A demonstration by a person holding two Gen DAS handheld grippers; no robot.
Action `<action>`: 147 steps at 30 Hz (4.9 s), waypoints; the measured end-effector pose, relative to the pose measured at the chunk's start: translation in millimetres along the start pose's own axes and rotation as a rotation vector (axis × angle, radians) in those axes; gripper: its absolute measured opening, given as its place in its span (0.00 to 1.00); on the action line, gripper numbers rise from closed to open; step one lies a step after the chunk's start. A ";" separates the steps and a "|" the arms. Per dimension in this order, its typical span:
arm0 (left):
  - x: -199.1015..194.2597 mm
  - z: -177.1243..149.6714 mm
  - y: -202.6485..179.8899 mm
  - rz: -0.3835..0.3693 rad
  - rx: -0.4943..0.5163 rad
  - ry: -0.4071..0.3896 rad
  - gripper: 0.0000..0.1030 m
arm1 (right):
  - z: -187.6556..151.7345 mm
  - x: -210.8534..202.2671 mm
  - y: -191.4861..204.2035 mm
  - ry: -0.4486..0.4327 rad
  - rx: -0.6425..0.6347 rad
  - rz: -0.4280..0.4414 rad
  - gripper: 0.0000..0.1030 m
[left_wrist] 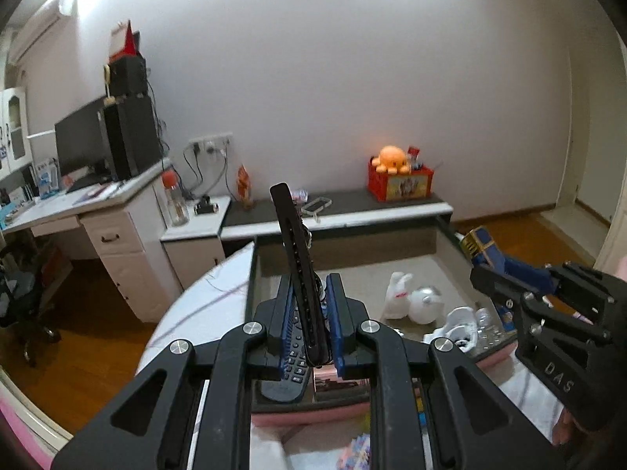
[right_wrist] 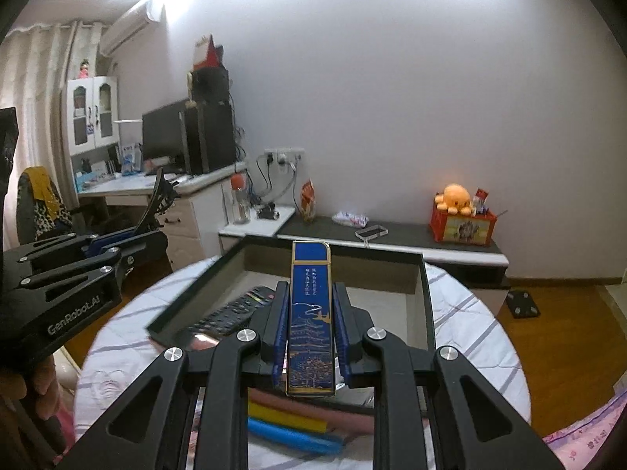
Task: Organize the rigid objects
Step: 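Lift the cable and blue-gold box with both grippers and carry them over the pink box, then lower the cable and blue-gold box into the pink box and open both grippers, then withdraw both grippers from the pink box, then move the left gripper to the white charger plug and grasp it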
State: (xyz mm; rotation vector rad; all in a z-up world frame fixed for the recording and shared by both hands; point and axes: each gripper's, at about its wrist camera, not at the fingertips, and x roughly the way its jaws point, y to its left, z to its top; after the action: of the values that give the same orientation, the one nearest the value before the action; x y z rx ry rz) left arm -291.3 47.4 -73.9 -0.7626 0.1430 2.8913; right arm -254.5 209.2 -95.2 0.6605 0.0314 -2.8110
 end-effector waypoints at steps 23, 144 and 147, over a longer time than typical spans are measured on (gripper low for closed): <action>68.1 -26.9 0.5 -0.027 -0.003 0.165 0.16 | -10.9 61.6 -18.4 0.118 0.058 0.043 0.21; 23.9 -115.8 47.4 0.086 -0.042 0.341 0.78 | -51.2 21.6 -87.6 0.250 0.241 -0.215 0.67; 23.6 -116.2 44.5 0.095 -0.025 0.338 0.73 | -48.0 29.3 -90.7 0.283 0.250 -0.170 0.48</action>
State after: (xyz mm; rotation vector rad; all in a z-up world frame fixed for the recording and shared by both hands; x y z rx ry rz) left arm -263.0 -8.7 -183.8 -1.2773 0.1840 2.8287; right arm -281.6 293.8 -154.5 1.1607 -0.2263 -2.8832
